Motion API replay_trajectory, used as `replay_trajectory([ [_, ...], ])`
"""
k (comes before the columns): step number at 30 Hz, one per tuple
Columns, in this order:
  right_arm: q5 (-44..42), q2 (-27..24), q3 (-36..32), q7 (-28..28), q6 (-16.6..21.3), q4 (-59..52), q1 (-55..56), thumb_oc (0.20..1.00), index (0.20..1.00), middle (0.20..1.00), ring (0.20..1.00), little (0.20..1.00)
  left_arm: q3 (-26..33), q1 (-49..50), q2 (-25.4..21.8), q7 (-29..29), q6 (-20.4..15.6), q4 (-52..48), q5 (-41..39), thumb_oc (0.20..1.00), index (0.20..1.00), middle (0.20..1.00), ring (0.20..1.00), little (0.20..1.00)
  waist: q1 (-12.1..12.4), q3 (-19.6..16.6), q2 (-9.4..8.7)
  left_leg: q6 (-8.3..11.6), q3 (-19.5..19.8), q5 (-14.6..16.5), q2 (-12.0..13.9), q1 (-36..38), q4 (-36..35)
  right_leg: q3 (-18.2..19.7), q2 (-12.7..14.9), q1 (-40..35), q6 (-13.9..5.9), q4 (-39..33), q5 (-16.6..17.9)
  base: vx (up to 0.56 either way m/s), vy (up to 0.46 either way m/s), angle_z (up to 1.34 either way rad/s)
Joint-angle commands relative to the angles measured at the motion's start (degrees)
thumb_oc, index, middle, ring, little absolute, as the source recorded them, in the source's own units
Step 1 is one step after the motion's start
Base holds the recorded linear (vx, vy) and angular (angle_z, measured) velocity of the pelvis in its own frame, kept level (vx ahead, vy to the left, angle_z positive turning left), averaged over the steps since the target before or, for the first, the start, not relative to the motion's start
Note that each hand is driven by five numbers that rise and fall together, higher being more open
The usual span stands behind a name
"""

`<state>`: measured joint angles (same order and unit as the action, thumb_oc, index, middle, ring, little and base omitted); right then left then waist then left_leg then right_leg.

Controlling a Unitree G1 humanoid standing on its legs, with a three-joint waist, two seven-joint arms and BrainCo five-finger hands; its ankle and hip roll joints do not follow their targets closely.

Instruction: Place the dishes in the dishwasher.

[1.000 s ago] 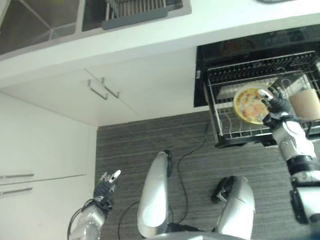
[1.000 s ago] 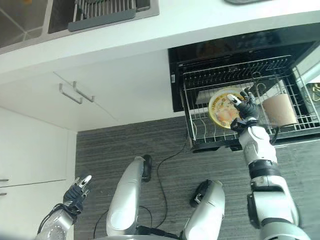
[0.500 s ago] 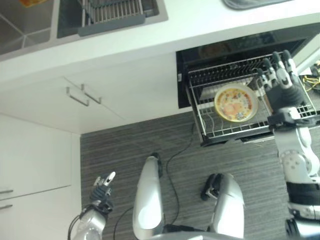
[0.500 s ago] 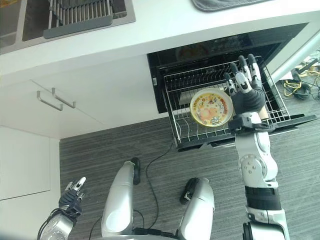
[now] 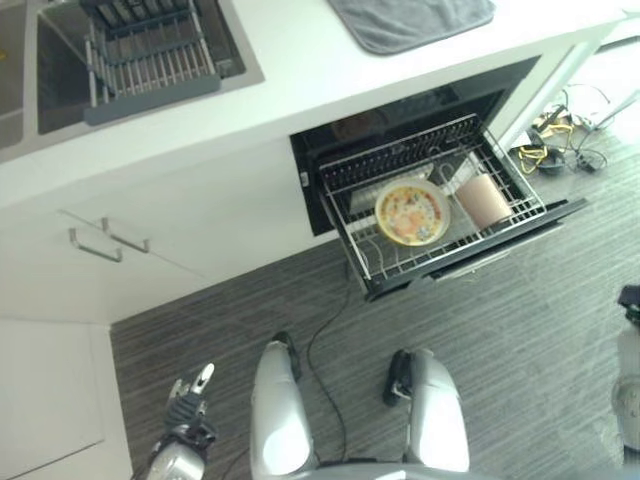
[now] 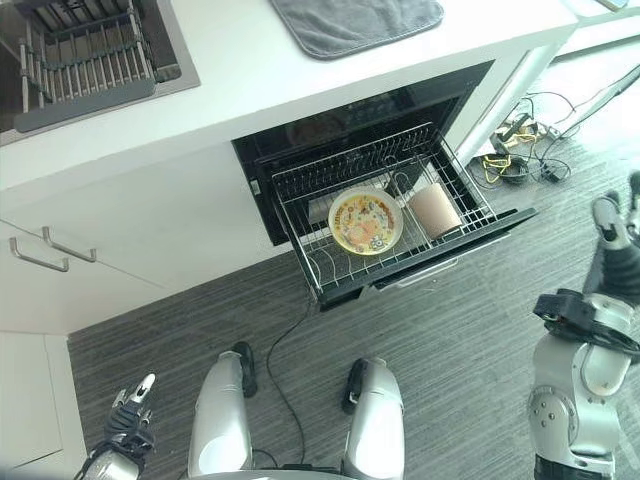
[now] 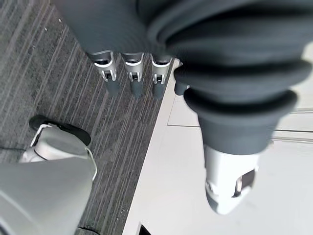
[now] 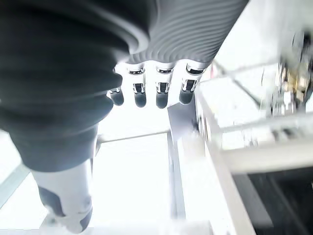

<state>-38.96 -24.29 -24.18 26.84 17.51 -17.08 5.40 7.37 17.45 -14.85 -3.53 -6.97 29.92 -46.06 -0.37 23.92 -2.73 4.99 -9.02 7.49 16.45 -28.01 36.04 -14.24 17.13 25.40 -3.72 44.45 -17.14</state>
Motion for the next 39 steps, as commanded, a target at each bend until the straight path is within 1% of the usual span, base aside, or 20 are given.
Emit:
replay_trajectory([
  [1, 6.5, 0.6, -2.8, 8.7, 7.3, 1.6, -2.5, 0.893, 0.893, 0.893, 0.893, 0.893, 1.0, 2.0, -1.7, 0.9, -3.1, -0.5, 2.0, 1.0, 1.0, 1.0, 1.0, 1.0, -0.2, -1.1, 1.34, 1.22, 2.0, 2.6, 3.6, 4.7, -1.3, 5.6, 2.4, -2.0, -2.59, -5.3, 5.1, 0.01, -0.002, -0.07],
  [2, 8.6, 0.8, -2.9, 11.0, 7.7, 3.3, -2.2, 0.2, 0.2, 0.2, 0.2, 0.2, 1.2, 2.0, -1.7, 1.1, -3.3, 0.0, 1.9, 1.0, 1.0, 1.0, 1.0, 1.0, -0.3, -1.2, 1.43, 1.31, 2.0, 2.6, 3.7, 4.7, -1.1, 5.5, 2.4, -2.1, -2.56, -5.2, 5.1, 0.02, -0.004, -0.13],
  [4, 6.5, 3.0, -2.5, 10.0, 9.4, 12.4, -0.6, 0.2, 0.2, 0.2, 0.2, 0.2, 1.3, 1.7, -1.5, 1.2, -3.1, 0.3, 2.9, 1.0, 1.0, 1.0, 1.0, 1.0, -0.1, -1.2, 1.88, 1.38, 3.0, 2.9, 3.6, 3.6, 0.0, 5.4, 3.1, -1.5, -2.52, -4.4, 5.2, 0.0, -0.045, -0.13],
  [5, 5.5, 3.3, -2.1, 9.4, 8.9, 13.8, -0.7, 0.2, 0.2, 0.2, 0.2, 0.2, 1.3, 1.6, -1.6, 1.3, -3.1, 0.5, 2.9, 1.0, 1.0, 1.0, 1.0, 1.0, 0.0, -1.2, 1.93, 1.46, 3.1, 2.8, 3.5, 3.5, 0.0, 5.3, 3.2, -1.4, -2.57, -4.4, 5.1, -0.01, -0.053, 0.04],
  [6, 1.7, 3.9, -0.9, 6.7, 8.6, 17.3, -1.1, 0.2, 0.2, 0.2, 0.2, 0.2, 1.1, 1.2, -1.8, 1.4, -2.9, 1.0, 2.8, 1.0, 1.0, 1.0, 1.0, 1.0, 0.2, -1.2, 2.1, 1.57, 3.3, 2.8, 3.5, 3.3, 0.1, 5.3, 3.4, -1.3, -2.61, -4.1, 5.1, 0.0, -0.024, 0.08],
  [9, -5.2, 4.6, 1.5, 2.0, 7.6, 23.0, -2.3, 0.2, 0.2, 0.2, 0.2, 0.2, 0.3, 0.5, -2.3, 1.5, -2.8, 2.0, 3.1, 1.0, 1.0, 1.0, 1.0, 1.0, 0.7, -1.3, 2.38, 1.88, 3.7, 3.0, 3.4, 3.2, 0.5, 5.1, 3.8, -1.3, -2.69, -3.7, 4.9, 0.01, -0.008, 0.02],
  [10, -8.8, 5.5, 2.8, 0.9, 7.1, 25.0, -3.2, 0.2, 0.2, 0.2, 0.2, 0.2, -0.5, 0.0, -2.3, 1.0, -2.6, 2.1, 3.7, 1.0, 1.0, 1.0, 1.0, 1.0, 1.1, -1.6, 2.54, 1.77, 3.8, 2.7, 3.2, 3.1, 0.2, 4.9, 3.9, -1.3, -2.64, -3.9, 5.2, 0.03, -0.041, 0.03],
  [11, -15.3, 6.8, 4.3, -1.8, 7.0, 28.5, -4.9, 0.2, 0.2, 0.2, 0.2, 0.2, -1.5, -0.7, -2.7, 0.6, -2.6, 2.2, 3.6, 1.0, 1.0, 1.0, 1.0, 1.0, 1.6, -1.6, 2.69, 1.86, 4.1, 3.0, 3.0, 3.1, 0.6, 4.8, 4.2, -1.3, -2.67, -3.4, 4.9, 0.04, -0.045, 0.04],
  [13, -23.1, 7.9, 5.8, -6.8, 6.7, 34.6, -7.8, 0.2, 0.2, 0.2, 0.2, 0.2, -2.8, -1.9, -3.5, 0.5, -2.3, 2.8, 3.3, 1.0, 1.0, 1.0, 1.0, 1.0, 2.4, -2.0, 3.22, 2.04, 4.4, 2.7, 2.6, 3.1, 0.2, 4.3, 4.4, -1.3, -2.55, -3.4, 5.0, 0.05, -0.016, 0.06],
  [16, -34.3, 8.3, 7.8, -13.2, 1.7, 42.0, -12.2, 0.2, 0.2, 0.2, 0.2, 0.2, -4.5, -3.2, -4.3, 0.4, -2.1, 4.0, 2.8, 1.0, 1.0, 1.0, 1.0, 1.0, 3.6, -2.3, 4.01, 2.32, 4.7, 2.8, 2.2, 3.1, 0.3, 3.9, 5.0, -1.2, -2.44, -2.6, 4.7, 0.05, 0.02, 0.13],
  [17, -44.0, 8.9, 8.3, -16.9, -0.4, 45.5, -13.9, 0.2, 0.2, 0.2, 0.2, 0.2, -5.3, -3.2, -4.5, 0.4, -2.4, 5.1, 2.6, 1.0, 1.0, 1.0, 1.0, 1.0, 4.2, -2.7, 4.36, 2.5, 4.8, 2.8, 1.9, 3.2, 0.1, 3.9, 5.2, -1.1, -2.47, -2.2, 4.5, 0.05, 0.02, 0.17],
  [19, -52.1, 9.8, 8.3, -19.8, -2.7, 47.2, -14.7, 0.2, 0.2, 0.2, 0.2, 0.2, -5.8, -3.0, -4.4, 0.4, -2.5, 5.9, 3.6, 1.0, 1.0, 1.0, 1.0, 1.0, 4.8, -3.2, 4.66, 2.51, 4.9, 2.6, 1.6, 3.4, -0.4, 3.9, 5.3, -0.9, -2.51, -2.0, 4.5, 0.05, -0.004, 0.08],
  [21, -54.3, 10.1, 9.2, -20.2, -3.8, 47.5, -15.8, 0.2, 0.2, 0.2, 0.2, 0.2, -6.6, -2.7, -4.4, 0.1, -2.6, 6.0, 3.7, 1.0, 1.0, 1.0, 1.0, 1.0, 5.2, -3.4, 4.87, 2.43, 5.2, 2.8, 1.4, 3.4, -0.2, 4.0, 5.5, -0.7, -2.42, -1.6, 4.4, 0.04, -0.003, 0.09],
  [23, -55.4, 10.7, 10.7, -20.5, -6.7, 47.9, -17.9, 0.2, 0.2, 0.2, 0.2, 0.2, -7.6, -2.5, -3.9, 0.5, -3.3, 7.0, 4.1, 1.0, 1.0, 1.0, 1.0, 1.0, 5.6, -3.6, 5.19, 2.46, 5.3, 3.2, 1.1, 4.0, 0.1, 4.3, 5.7, -0.9, -2.51, -0.9, 4.0, 0.06, 0.02, 0.06],
  [26, -54.6, 9.6, 11.4, -20.7, -10.7, 48.8, -20.6, 0.2, 0.2, 0.2, 0.2, 0.2, -9.0, -2.5, -3.8, 0.4, -3.5, 7.4, 3.8, 1.0, 1.0, 1.0, 1.0, 1.0, 6.1, -4.3, 5.58, 2.53, 5.3, 3.0, 0.8, 4.4, -0.5, 4.4, 6.0, -1.0, -2.45, -0.9, 4.0, 0.06, 0.027, 0.04],
  [29, -54.3, 8.4, 11.1, -21.3, -12.5, 49.9, -22.1, 0.2, 0.2, 0.2, 0.2, 0.2, -9.3, -2.5, -4.1, 0.7, -3.3, 7.5, 3.9, 1.0, 1.0, 1.0, 1.0, 1.0, 6.5, -4.6, 5.88, 2.58, 5.4, 3.0, 0.6, 4.8, -0.8, 4.3, 6.3, -1.1, -2.55, -0.8, 3.9, 0.03, 0.009, 0.02],
  [32, -52.8, 5.8, 10.5, -21.8, -15.4, 51.6, -24.9, 0.2, 0.2, 0.2, 0.2, 0.2, -9.5, -2.6, -4.9, 0.9, -2.3, 7.6, 3.7, 1.0, 1.0, 1.0, 1.0, 1.0, 7.0, -4.8, 6.46, 2.8, 5.7, 2.9, 0.2, 4.6, -1.0, 4.6, 6.5, -0.6, -2.71, -0.6, 3.9, 0.01, 0.005, 0.02],
  [35, -51.9, 4.2, 10.5, -22.3, -16.9, 52.6, -27.0, 0.2, 0.2, 0.2, 0.2, 0.2, -9.5, -2.7, -5.3, 1.1, -1.8, 8.2, 3.8, 1.0, 1.0, 1.0, 1.0, 1.0, 7.2, -4.7, 6.71, 2.98, 5.8, 2.6, 0.3, 4.5, -1.2, 4.7, 6.6, -0.4, -2.76, -0.7, 3.9, 0.04, 0.007, 0.05],
  [36, -49.8, 2.7, 10.7, -22.6, -18.2, 53.4, -29.1, 0.2, 0.2, 0.2, 0.2, 0.2, -9.4, -2.9, -5.9, 1.7, -0.9, 8.5, 3.9, 1.0, 1.0, 1.0, 1.0, 1.0, 7.4, -4.6, 6.99, 3.05, 5.9, 2.2, 0.1, 4.5, -1.7, 4.7, 6.7, -0.2, -2.85, -1.0, 4.2, 0.07, -0.01, 0.01],
  [39, -47.4, 0.6, 10.9, -22.9, -19.9, 55.2, -31.4, 0.2, 0.2, 0.2, 0.2, 0.2, -9.5, -2.9, -6.1, 2.5, -0.3, 8.9, 3.7, 1.0, 1.0, 1.0, 1.0, 1.0, 7.7, -4.5, 7.52, 2.98, 5.7, 1.3, -0.5, 4.8, -3.1, 4.7, 6.7, -0.2, -3.12, -1.9, 4.8, 0.09, 0.011, 0.01],
])
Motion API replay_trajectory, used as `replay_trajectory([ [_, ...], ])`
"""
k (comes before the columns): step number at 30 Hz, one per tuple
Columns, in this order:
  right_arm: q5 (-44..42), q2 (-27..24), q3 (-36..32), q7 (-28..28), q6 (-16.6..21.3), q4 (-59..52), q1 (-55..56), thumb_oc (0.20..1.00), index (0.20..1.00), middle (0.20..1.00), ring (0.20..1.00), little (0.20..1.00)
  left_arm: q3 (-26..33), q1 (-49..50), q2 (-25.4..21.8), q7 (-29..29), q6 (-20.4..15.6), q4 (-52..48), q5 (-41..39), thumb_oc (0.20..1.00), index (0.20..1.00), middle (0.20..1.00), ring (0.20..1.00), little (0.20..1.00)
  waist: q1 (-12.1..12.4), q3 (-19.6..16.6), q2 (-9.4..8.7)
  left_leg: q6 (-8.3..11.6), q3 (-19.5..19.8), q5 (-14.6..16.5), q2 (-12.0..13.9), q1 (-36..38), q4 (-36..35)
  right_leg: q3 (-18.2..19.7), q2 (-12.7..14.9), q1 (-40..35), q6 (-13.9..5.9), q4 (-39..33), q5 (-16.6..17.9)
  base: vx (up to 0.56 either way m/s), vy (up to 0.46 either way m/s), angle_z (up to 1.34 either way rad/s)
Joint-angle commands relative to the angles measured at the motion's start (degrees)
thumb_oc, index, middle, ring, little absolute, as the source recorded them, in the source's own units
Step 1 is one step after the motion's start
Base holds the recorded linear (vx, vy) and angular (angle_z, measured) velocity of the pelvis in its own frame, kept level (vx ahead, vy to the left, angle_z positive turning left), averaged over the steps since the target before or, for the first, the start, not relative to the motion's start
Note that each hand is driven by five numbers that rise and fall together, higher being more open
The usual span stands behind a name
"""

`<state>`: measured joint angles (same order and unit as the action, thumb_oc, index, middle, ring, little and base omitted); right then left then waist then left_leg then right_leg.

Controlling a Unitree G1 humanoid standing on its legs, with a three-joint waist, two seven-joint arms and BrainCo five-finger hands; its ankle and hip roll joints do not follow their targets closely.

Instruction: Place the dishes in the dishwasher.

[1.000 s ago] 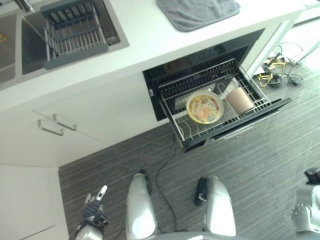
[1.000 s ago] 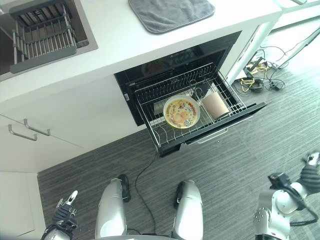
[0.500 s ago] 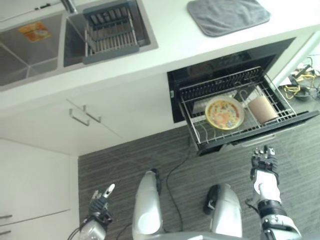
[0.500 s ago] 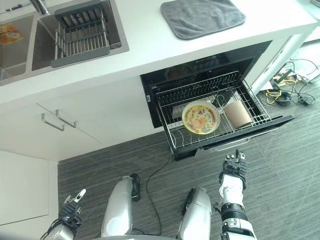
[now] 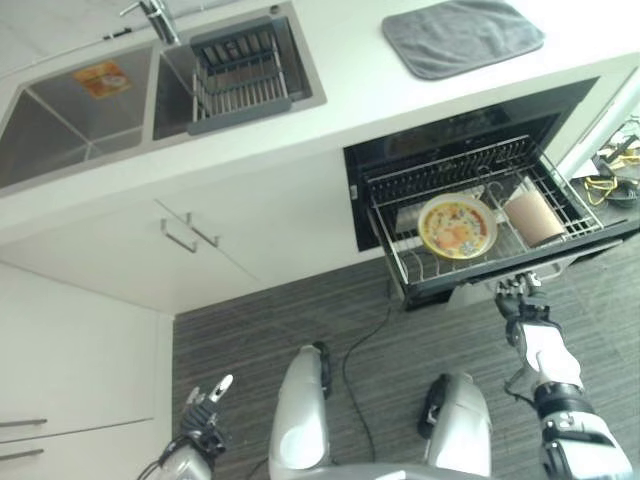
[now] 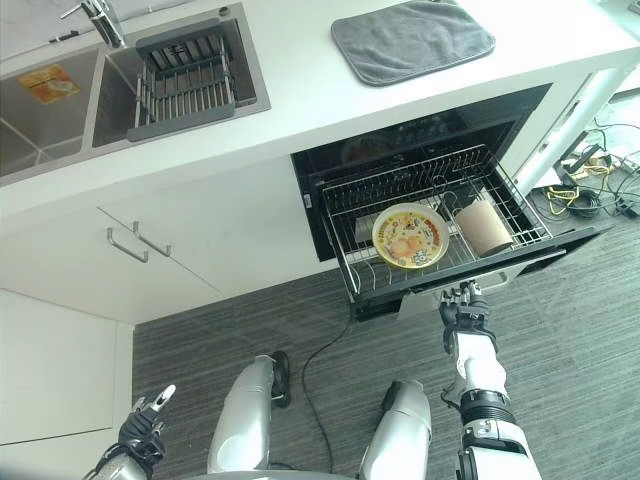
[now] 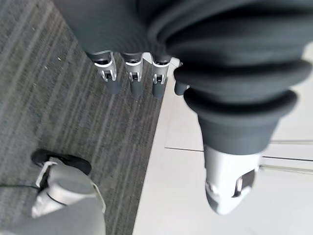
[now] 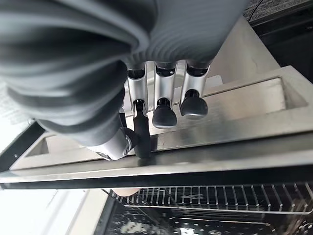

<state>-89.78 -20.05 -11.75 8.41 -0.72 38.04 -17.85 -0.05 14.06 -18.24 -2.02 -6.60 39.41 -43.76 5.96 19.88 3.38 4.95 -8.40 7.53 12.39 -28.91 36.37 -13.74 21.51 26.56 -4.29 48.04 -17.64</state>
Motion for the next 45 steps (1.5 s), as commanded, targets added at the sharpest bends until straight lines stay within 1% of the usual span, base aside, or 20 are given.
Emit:
replay_trajectory([
  [1, 4.5, -4.9, -1.4, -4.3, -2.9, 0.8, -9.4, 0.2, 0.2, 0.2, 0.2, 0.2, -2.2, 0.5, -2.8, 1.7, -0.6, -0.2, 1.2, 1.0, 1.0, 1.0, 1.0, 1.0, 1.6, -0.4, 1.82, 3.07, 4.9, 0.7, 3.2, 5.9, -4.4, 4.2, 2.5, -1.4, -2.69, -6.1, 5.6, 0.11, 0.048, -0.01],
  [3, 5.8, -7.4, -1.2, -4.3, -4.7, 2.8, -11.3, 0.2, 0.2, 0.2, 0.2, 0.2, -2.6, 0.5, -2.6, 2.7, -0.2, 0.4, 1.1, 1.0, 1.0, 1.0, 1.0, 1.0, 2.0, -0.1, 2.43, 3.12, 4.9, -0.1, 2.4, 5.9, -5.6, 4.0, 2.7, -1.3, -2.88, -7.0, 6.1, 0.1, 0.081, -0.01],
  [4, 6.5, -9.5, -0.9, -4.3, -5.7, 4.2, -12.9, 0.2, 0.2, 0.2, 0.2, 0.2, -3.0, 0.5, -2.6, 3.6, 0.1, 0.6, 1.4, 1.0, 1.0, 1.0, 1.0, 1.0, 2.4, 0.4, 2.89, 3.13, 4.8, -0.2, 1.7, 5.9, -6.1, 3.9, 3.0, -1.3, -3.12, -7.2, 6.1, 0.08, 0.098, -0.01],
  [6, 7.3, -11.4, -0.5, -4.2, -6.3, 5.3, -15.0, 0.2, 0.2, 0.2, 0.2, 0.2, -3.5, 0.3, -2.7, 4.1, 0.5, 0.6, 1.8, 1.0, 1.0, 1.0, 1.0, 1.0, 2.9, 0.7, 3.51, 3.02, 4.7, -1.0, 1.0, 5.5, -7.0, 3.9, 3.3, -0.6, -3.37, -7.5, 6.6, 0.04, 0.098, 0.01],
  [9, 8.5, -14.9, 0.6, -3.4, -7.1, 7.5, -19.3, 0.2, 0.2, 0.2, 0.2, 0.2, -4.4, 0.2, -3.4, 4.9, 1.0, 0.6, 1.9, 1.0, 1.0, 1.0, 1.0, 1.0, 3.7, 2.1, 4.7, 3.02, 4.8, -0.5, -0.3, 4.2, -6.3, 4.2, 4.6, 0.8, -3.85, -5.7, 5.8, 0.05, 0.123, 0.14],
  [14, 12.0, -21.3, 3.2, -3.8, -9.4, 13.0, -27.5, 0.2, 0.2, 0.2, 0.2, 0.2, -4.8, 0.5, -4.4, 6.2, 1.2, 1.8, 0.2, 1.0, 1.0, 1.0, 1.0, 1.0, 5.4, 3.9, 7.92, 3.3, 5.0, -1.0, -2.3, 1.5, -5.7, 4.7, 6.6, 3.5, -4.21, -2.9, 4.7, 0.02, 0.143, 0.21],
  [17, 15.3, -23.7, 5.4, -3.3, -10.3, 15.8, -32.5, 0.2, 0.2, 0.2, 0.2, 0.2, -4.6, 0.7, -4.3, 7.7, 1.5, 2.9, 0.5, 1.0, 1.0, 1.0, 1.0, 1.0, 6.6, 4.7, 9.59, 3.43, 5.1, -1.8, -3.4, 0.7, -6.6, 4.3, 7.4, 4.3, -4.23, -2.6, 4.6, -0.01, 0.134, 0.21],
  [19, 18.4, -25.3, 7.8, -3.7, -11.7, 18.7, -36.5, 0.2, 0.2, 0.2, 0.2, 0.2, -4.5, 0.9, -4.0, 8.6, 1.5, 3.6, 1.0, 1.0, 1.0, 1.0, 1.0, 1.0, 7.5, 5.2, 10.73, 3.42, 5.0, -2.6, -4.1, 0.2, -7.3, 3.9, 8.0, 4.8, -4.07, -2.5, 4.6, 0.03, 0.141, 0.12],
  [20, 19.2, -25.6, 8.7, -3.5, -11.6, 19.6, -37.7, 0.2, 0.2, 0.2, 0.2, 0.2, -4.7, 1.0, -3.7, 8.4, 1.5, 3.9, 1.0, 1.0, 1.0, 1.0, 1.0, 1.0, 7.8, 5.3, 10.93, 3.81, 5.0, -1.5, -4.4, 0.6, -7.2, 3.9, 8.3, 4.3, -4.51, -2.0, 3.2, 0.1, 0.111, 0.2],
  [21, 20.3, -26.1, 9.3, -3.6, -12.0, 20.4, -39.1, 0.2, 0.2, 0.2, 0.2, 0.2, -4.5, 1.0, -3.4, 8.9, 1.4, 4.4, 1.4, 1.0, 1.0, 1.0, 1.0, 1.0, 8.2, 5.6, 11.41, 3.72, 5.0, -1.8, -4.9, 0.7, -7.6, 3.7, 8.6, 4.2, -4.56, -1.9, 3.0, 0.11, 0.116, 0.2],
  [27, 25.0, -30.6, 12.8, -1.2, -10.7, 24.7, -49.0, 0.2, 0.2, 0.2, 0.2, 0.2, -4.8, 1.3, -4.0, 10.6, 2.2, 4.2, 2.7, 1.0, 1.0, 1.0, 1.0, 1.0, 10.9, 6.2, 14.41, 3.15, 4.7, -5.1, -8.2, 0.6, -12.0, 1.3, 10.4, 2.9, -4.78, -3.1, 3.2, 0.02, 0.11, 0.18],
  [29, 26.0, -32.6, 14.7, -0.9, -9.6, 25.5, -53.5, 0.2, 0.2, 0.2, 0.2, 0.2, -4.1, 1.8, -4.9, 10.8, 3.7, 3.5, 3.3, 1.0, 1.0, 1.0, 1.0, 1.0, 12.2, 6.1, 15.25, 2.76, 4.5, -6.6, -9.5, 0.6, -13.9, -0.3, 11.0, 1.7, -4.77, -4.3, 3.8, 0.0, 0.065, 0.35],
  [32, 28.2, -34.5, 16.8, -1.1, -9.3, 26.5, -58.0, 0.2, 0.2, 0.2, 0.2, 0.2, -2.8, 2.4, -6.3, 11.4, 5.4, 3.4, 4.6, 1.0, 1.0, 1.0, 1.0, 1.0, 13.7, 5.7, 15.33, 2.3, 4.5, -7.2, -10.7, 0.6, -14.8, -2.0, 11.4, 0.0, -4.65, -5.5, 4.2, 0.01, -0.001, 0.32],
  [33, 29.2, -35.9, 18.8, -0.6, -9.5, 27.2, -60.7, 0.2, 0.2, 0.2, 0.2, 0.2, -1.8, 2.7, -7.1, 12.2, 6.0, 3.7, 6.1, 1.0, 1.0, 1.0, 1.0, 1.0, 14.4, 5.4, 15.06, 1.98, 4.6, -7.5, -11.1, 0.5, -15.0, -2.9, 11.4, -1.0, -4.52, -6.3, 4.5, 0.01, -0.026, 0.32],
  [35, 29.5, -37.1, 20.3, -0.7, -9.4, 27.6, -62.8, 0.2, 0.2, 0.2, 0.2, 0.2, -1.4, 3.0, -7.8, 12.4, 6.7, 3.2, 7.0, 1.0, 1.0, 1.0, 1.0, 1.0, 14.9, 5.2, 14.69, 1.71, 4.7, -7.7, -11.4, 0.5, -15.0, -3.9, 11.3, -2.0, -4.44, -7.0, 4.9, 0.01, -0.032, 0.29],
  [37, 31.1, -38.3, 22.1, -0.4, -9.6, 27.6, -65.6, 0.2, 0.2, 0.2, 0.2, 0.2, -0.7, 3.7, -8.8, 13.1, 7.4, 2.3, 8.5, 1.0, 1.0, 1.0, 1.0, 1.0, 15.7, 4.8, 13.93, 1.28, 4.9, -7.9, -11.7, 0.7, -15.2, -5.3, 11.0, -3.8, -4.51, -8.7, 5.4, 0.01, -0.04, 0.24],
  [40, 32.4, -39.6, 24.9, -0.7, -10.8, 27.9, -70.0, 0.2, 0.2, 0.2, 0.2, 0.2, -0.1, 4.9, -11.0, 11.8, 8.7, -0.6, 8.9, 1.0, 1.0, 1.0, 1.0, 1.0, 16.7, 4.4, 12.74, 0.84, 5.2, -7.7, -11.9, 0.7, -14.8, -6.9, 10.6, -5.8, -4.4, -10.1, 6.2, 0.0, -0.065, 0.12],
  [42, 31.7, -40.3, 26.3, -1.3, -11.2, 28.5, -72.1, 0.2, 0.2, 0.2, 0.2, 0.2, 0.4, 5.3, -11.9, 11.1, 9.1, -1.4, 8.9, 1.0, 1.0, 1.0, 1.0, 1.0, 17.2, 4.1, 11.92, 0.63, 5.3, -7.7, -11.9, 0.7, -14.8, -7.5, 10.1, -6.7, -4.29, -10.9, 6.3, 0.0, -0.062, 0.12],
  [44, 30.3, -40.8, 27.3, -0.3, -11.6, 28.7, -73.3, 0.2, 0.2, 0.2, 0.2, 0.2, 1.6, 5.6, -13.3, 11.3, 9.8, -2.6, 9.1, 1.0, 1.0, 1.0, 1.0, 1.0, 17.8, 4.1, 10.66, 0.31, 5.3, -7.9, -11.6, 0.5, -14.8, -8.9, 9.4, -8.2, -4.23, -12.5, 7.0, -0.06, -0.129, -0.01],
  [45, 29.6, -41.4, 27.4, 0.2, -12.0, 29.1, -72.8, 0.2, 0.2, 0.2, 0.2, 0.2, 2.2, 6.1, -14.2, 11.4, 10.0, -4.1, 9.2, 1.0, 1.0, 1.0, 1.0, 1.0, 18.5, 4.1, 9.59, -0.07, 5.3, -8.0, -11.4, 0.6, -15.1, -10.0, 8.7, -9.4, -4.12, -13.7, 7.2, -0.09, -0.12, -0.04],
])
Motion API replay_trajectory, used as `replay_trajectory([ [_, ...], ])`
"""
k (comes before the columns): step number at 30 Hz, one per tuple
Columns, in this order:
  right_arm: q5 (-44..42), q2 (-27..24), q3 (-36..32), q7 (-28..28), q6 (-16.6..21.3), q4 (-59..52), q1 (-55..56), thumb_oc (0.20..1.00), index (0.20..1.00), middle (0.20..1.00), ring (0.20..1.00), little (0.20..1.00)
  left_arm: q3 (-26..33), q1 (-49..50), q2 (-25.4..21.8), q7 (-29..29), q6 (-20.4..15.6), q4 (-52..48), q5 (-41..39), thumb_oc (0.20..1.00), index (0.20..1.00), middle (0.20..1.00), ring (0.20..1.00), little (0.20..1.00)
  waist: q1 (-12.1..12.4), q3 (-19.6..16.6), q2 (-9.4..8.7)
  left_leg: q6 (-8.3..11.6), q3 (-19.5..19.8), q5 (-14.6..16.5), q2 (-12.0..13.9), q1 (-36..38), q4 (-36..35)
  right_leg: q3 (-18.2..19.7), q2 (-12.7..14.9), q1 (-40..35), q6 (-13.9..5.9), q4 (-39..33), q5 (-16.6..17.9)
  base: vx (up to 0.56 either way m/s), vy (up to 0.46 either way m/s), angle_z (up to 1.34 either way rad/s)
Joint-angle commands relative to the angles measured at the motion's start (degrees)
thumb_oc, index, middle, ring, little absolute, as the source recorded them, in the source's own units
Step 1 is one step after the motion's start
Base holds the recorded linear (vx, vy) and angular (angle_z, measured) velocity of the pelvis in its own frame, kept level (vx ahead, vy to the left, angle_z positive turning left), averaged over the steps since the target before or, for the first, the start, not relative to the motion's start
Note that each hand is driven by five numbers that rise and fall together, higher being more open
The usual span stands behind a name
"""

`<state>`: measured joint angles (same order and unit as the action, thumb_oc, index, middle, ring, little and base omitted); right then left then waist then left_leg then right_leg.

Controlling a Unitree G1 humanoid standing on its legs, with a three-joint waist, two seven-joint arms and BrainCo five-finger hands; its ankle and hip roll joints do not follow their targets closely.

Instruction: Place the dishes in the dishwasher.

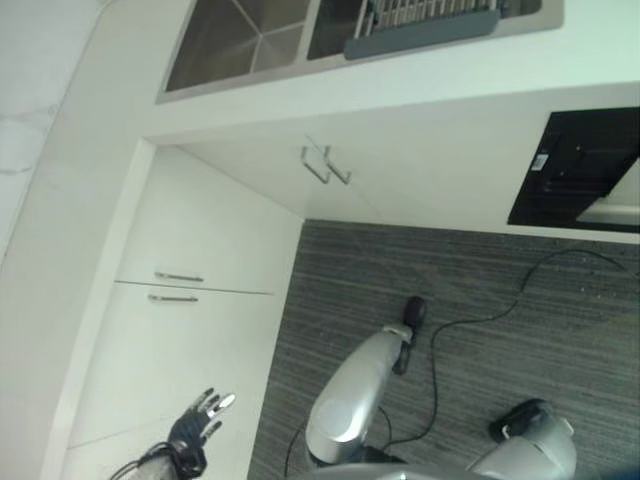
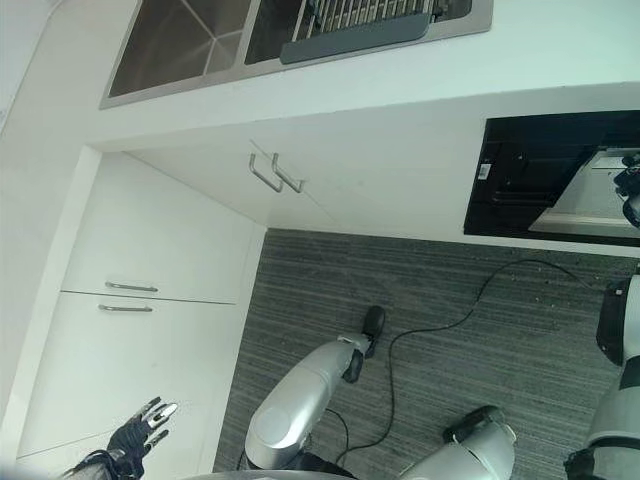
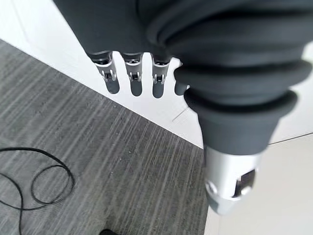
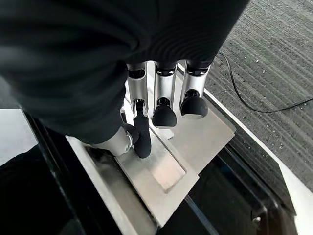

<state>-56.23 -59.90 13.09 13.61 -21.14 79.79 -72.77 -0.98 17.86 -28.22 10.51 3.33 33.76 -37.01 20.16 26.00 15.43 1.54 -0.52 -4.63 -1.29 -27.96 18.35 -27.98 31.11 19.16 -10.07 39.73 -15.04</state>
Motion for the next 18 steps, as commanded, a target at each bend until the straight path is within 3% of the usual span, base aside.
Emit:
replay_trajectory([
  [1, -4.1, -1.6, 2.6, -5.0, 8.4, -12.6, -17.8, 0.2, 0.2, 0.2, 0.2, 0.2, 3.2, 2.4, -4.3, -1.1, 0.0, 1.4, 2.5, 1.0, 1.0, 1.0, 1.0, 1.0, 4.3, -2.1, -2.57, 3.31, -2.6, 4.2, 2.3, -0.3, 2.9, 4.0, -1.0, -2.3, 1.68, -5.6, 4.7, -0.12, -0.128, 0.0],
  [8, -8.2, -1.2, -1.4, -7.1, 7.5, -10.8, -9.8, 0.2, 0.2, 0.2, 0.2, 0.2, 4.1, 1.3, -7.0, -1.5, 0.6, -1.0, 0.8, 1.0, 1.0, 1.0, 1.0, 1.0, 4.9, -1.9, -5.09, 3.03, -3.0, 4.6, 4.0, -0.7, 3.6, 1.3, -3.4, -5.4, 2.39, -8.7, 5.6, -0.09, -0.085, -0.02],
  [11, -2.6, 0.1, -5.1, -7.9, 5.2, -12.6, -1.7, 0.2, 0.2, 0.2, 0.2, 0.2, 3.9, 0.4, -7.2, -3.0, 0.6, -3.0, -1.9, 1.0, 1.0, 1.0, 1.0, 1.0, 4.4, -2.3, -6.35, 2.9, -3.2, 4.5, 4.9, 0.3, 2.9, 0.1, -5.4, -8.0, 2.66, -11.9, 6.5, -0.09, -0.041, 0.05],
  [17, -7.1, 4.5, -15.0, -10.4, 6.8, -26.4, 20.4, 0.2, 0.2, 0.2, 0.2, 0.2, 5.5, 0.8, -6.9, -7.5, 1.4, -10.1, -5.3, 1.0, 1.0, 1.0, 1.0, 1.0, 2.3, -1.5, -9.06, 2.72, -3.7, 4.4, 6.5, 1.9, 1.6, -0.8, -8.6, -12.3, 3.21, -17.4, 8.1, -0.1, -0.075, -0.06],
  [18, -8.2, 7.7, -18.3, -9.8, 7.5, -30.9, 26.9, 0.2, 0.2, 0.2, 0.2, 0.2, 6.2, 0.6, -6.8, -8.8, 1.3, -11.7, -6.2, 1.0, 1.0, 1.0, 1.0, 1.0, 1.8, -1.4, -10.11, 2.8, -4.2, 4.1, 6.8, 2.6, 0.5, -0.8, -10.0, -13.9, 3.23, -19.8, 8.5, -0.1, -0.087, -0.11],
])
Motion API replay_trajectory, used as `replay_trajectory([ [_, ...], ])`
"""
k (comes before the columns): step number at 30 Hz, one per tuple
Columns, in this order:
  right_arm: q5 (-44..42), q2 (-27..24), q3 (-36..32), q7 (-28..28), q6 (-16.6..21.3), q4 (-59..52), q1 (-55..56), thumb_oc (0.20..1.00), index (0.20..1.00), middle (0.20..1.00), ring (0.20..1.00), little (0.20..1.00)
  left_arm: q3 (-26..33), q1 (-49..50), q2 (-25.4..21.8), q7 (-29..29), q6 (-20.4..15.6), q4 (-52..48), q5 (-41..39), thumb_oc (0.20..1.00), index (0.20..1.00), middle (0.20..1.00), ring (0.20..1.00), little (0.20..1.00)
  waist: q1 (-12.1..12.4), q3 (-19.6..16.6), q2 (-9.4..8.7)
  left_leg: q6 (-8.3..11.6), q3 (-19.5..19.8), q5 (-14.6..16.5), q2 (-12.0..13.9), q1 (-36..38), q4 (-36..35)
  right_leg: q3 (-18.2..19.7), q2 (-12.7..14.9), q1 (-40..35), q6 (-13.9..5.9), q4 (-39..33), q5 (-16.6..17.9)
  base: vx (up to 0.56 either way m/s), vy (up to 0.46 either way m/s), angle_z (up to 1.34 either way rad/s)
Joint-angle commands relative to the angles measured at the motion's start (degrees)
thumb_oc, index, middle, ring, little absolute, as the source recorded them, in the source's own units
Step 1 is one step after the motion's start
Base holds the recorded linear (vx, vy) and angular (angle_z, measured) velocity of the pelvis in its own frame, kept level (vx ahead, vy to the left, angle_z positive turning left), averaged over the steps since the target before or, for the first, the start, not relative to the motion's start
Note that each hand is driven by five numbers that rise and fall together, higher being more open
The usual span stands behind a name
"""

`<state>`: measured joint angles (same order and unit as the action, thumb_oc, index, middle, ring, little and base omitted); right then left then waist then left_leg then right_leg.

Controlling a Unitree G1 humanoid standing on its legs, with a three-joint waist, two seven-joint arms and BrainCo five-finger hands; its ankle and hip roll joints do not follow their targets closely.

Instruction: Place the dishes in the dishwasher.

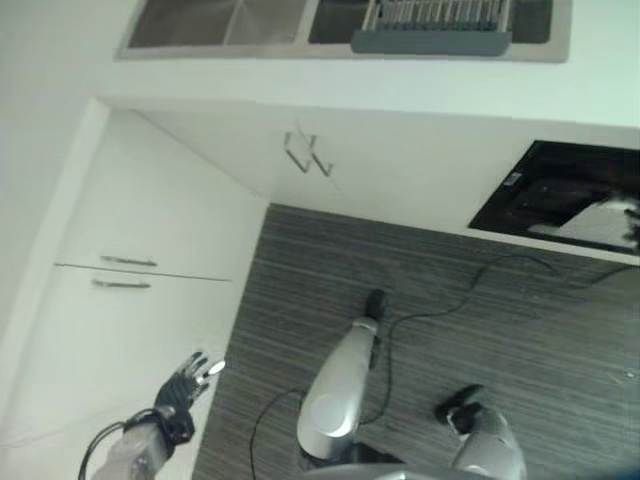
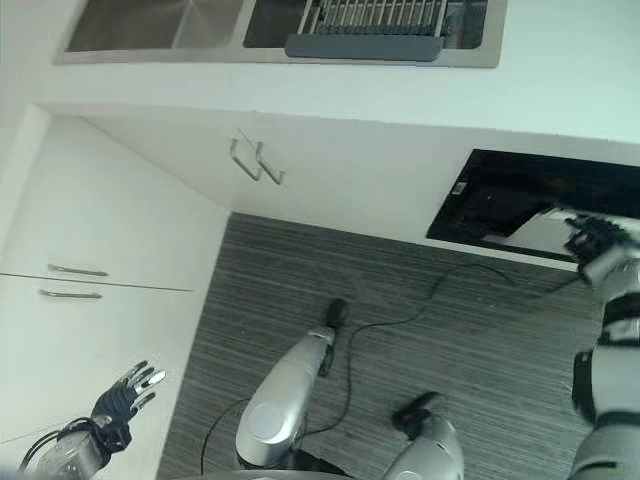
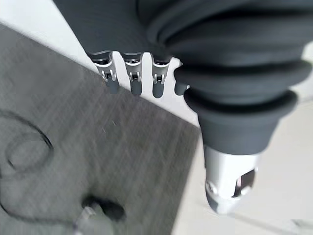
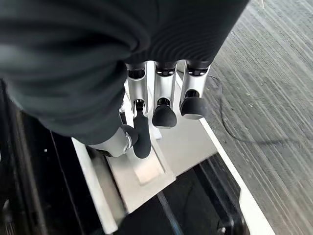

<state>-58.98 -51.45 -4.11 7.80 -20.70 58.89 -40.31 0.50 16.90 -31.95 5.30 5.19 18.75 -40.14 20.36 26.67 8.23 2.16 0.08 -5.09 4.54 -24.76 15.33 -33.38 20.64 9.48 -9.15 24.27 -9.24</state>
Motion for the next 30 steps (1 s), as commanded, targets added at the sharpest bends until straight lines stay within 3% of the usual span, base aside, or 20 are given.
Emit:
replay_trajectory([
  [1, -5.7, 0.8, -2.2, -3.6, 7.4, -12.0, -2.8, 0.2, 0.2, 0.2, 0.2, 0.2, 5.0, 1.5, -2.8, -4.1, -0.9, 2.7, -3.2, 1.0, 1.0, 1.0, 1.0, 1.0, 1.3, -2.0, -3.41, 2.17, -5.0, 4.4, 1.2, -0.2, 3.0, 4.6, -0.1, -4.8, 2.27, -5.4, 3.0, -0.13, -0.096, -0.01],
  [3, -7.0, 4.8, -3.9, -3.0, 8.5, -16.1, 3.0, 0.2, 0.2, 0.2, 0.2, 0.2, 5.1, 1.0, -2.2, -5.2, -1.5, 0.6, -3.0, 1.0, 1.0, 1.0, 1.0, 1.0, 0.6, -1.6, -4.76, 2.22, -5.3, 4.3, 1.5, 0.3, 2.3, 4.8, -1.7, -6.0, 2.21, -7.9, 3.8, -0.14, -0.083, -0.09],
  [5, -7.0, 10.9, -4.0, -2.7, 10.8, -22.6, 11.5, 0.2, 0.2, 0.2, 0.2, 0.2, 3.4, -0.2, -0.6, -9.1, -2.8, -3.1, -2.0, 1.0, 1.0, 1.0, 1.0, 1.0, -0.6, -1.2, -7.3, 2.03, -5.9, 5.0, 2.4, 1.4, 1.8, 5.2, -3.6, -7.7, 2.13, -11.2, 5.1, -0.16, -0.1, -0.19],
  [9, -5.9, 15.6, -2.7, -4.4, 13.8, -27.7, 17.4, 0.2, 0.2, 0.2, 0.2, 0.2, 1.2, -1.1, 0.8, -13.6, -4.0, -5.9, -0.9, 1.0, 1.0, 1.0, 1.0, 1.0, -1.9, -1.4, -9.58, 2.08, -6.4, 6.1, 3.2, 3.1, 1.8, 6.0, -5.0, -9.7, 2.0, -13.9, 6.2, -0.05, -0.012, -0.12],
  [11, -5.0, 19.4, -1.7, -5.0, 17.2, -31.1, 21.0, 0.2, 0.2, 0.2, 0.2, 0.2, 0.6, -2.2, 2.0, -16.6, -4.6, -6.2, -0.5, 1.0, 1.0, 1.0, 1.0, 1.0, -2.9, -2.0, -11.51, 2.06, -6.9, 7.1, 3.9, 4.4, 2.0, 6.3, -5.4, -11.5, 1.57, -16.3, 7.8, 0.03, 0.007, -0.22],
  [14, -2.6, 20.1, -1.4, -5.8, 18.4, -31.4, 21.6, 0.2, 0.2, 0.2, 0.2, 0.2, -0.2, -2.9, 1.6, -17.3, -3.9, -7.1, 1.0, 1.0, 1.0, 1.0, 1.0, 1.0, -3.3, -2.5, -12.53, 2.05, -7.1, 7.7, 4.3, 5.2, 2.0, 6.7, -5.4, -12.4, 1.19, -17.1, 8.4, 0.05, -0.023, -0.12],
  [15, -1.6, 19.3, -1.6, -5.9, 18.9, -30.5, 21.0, 0.2, 0.2, 0.2, 0.2, 0.2, -0.6, -3.2, 1.2, -17.5, -3.5, -7.6, 1.0, 1.0, 1.0, 1.0, 1.0, 1.0, -3.1, -2.7, -12.68, 2.09, -7.1, 8.0, 4.3, 5.1, 2.2, 6.7, -5.5, -12.9, 1.1, -17.6, 8.5, 0.05, 0.123, -0.08],
  [16, -1.6, 12.5, -3.5, -8.9, 17.0, -23.2, 16.9, 0.2, 0.2, 0.2, 0.2, 0.2, 1.4, -1.6, -1.2, -10.5, -5.0, -2.6, -1.8, 1.0, 1.0, 1.0, 1.0, 1.0, -1.9, -3.6, -10.9, 2.71, -7.0, 8.1, 4.2, 4.5, 2.9, 6.0, -4.9, -13.7, 0.78, -18.2, 8.4, 0.07, 0.207, -0.03],
  [18, -0.8, 6.0, -3.1, -8.8, 16.2, -13.6, 7.5, 0.2, 0.2, 0.2, 0.2, 0.2, 1.8, -1.5, -2.3, -4.2, -7.1, 4.5, -2.2, 1.0, 1.0, 1.0, 1.0, 1.0, -0.3, -4.1, -9.04, 3.21, -6.9, 8.0, 4.2, 3.3, 4.0, 5.2, -4.2, -14.4, 0.5, -18.6, 8.1, 0.08, 0.204, -0.03],
  [24, 2.1, -1.4, 2.5, -3.7, 17.8, -3.5, -10.6, 0.2, 0.2, 0.2, 0.2, 0.2, 1.7, -1.4, -1.5, 0.1, -8.9, 13.1, -1.4, 1.0, 1.0, 1.0, 1.0, 1.0, 3.1, -4.5, -7.36, 3.66, -5.7, 7.7, 3.1, 0.0, 6.1, 3.6, -3.6, -16.0, 0.43, -19.2, 7.0, 0.12, 0.071, 0.23],
  [30, 5.4, -6.7, 9.8, -2.0, 17.0, 1.3, -22.9, 0.2, 0.2, 0.2, 0.2, 0.2, 2.9, 0.0, -2.4, 4.7, -7.6, 17.3, 0.4, 1.0, 1.0, 1.0, 1.0, 1.0, 5.4, -4.9, -6.38, 3.24, -4.3, 7.9, 1.4, -2.8, 8.0, 2.8, -2.9, -16.8, 0.52, -19.7, 6.6, 0.2, 0.074, 0.14],
])
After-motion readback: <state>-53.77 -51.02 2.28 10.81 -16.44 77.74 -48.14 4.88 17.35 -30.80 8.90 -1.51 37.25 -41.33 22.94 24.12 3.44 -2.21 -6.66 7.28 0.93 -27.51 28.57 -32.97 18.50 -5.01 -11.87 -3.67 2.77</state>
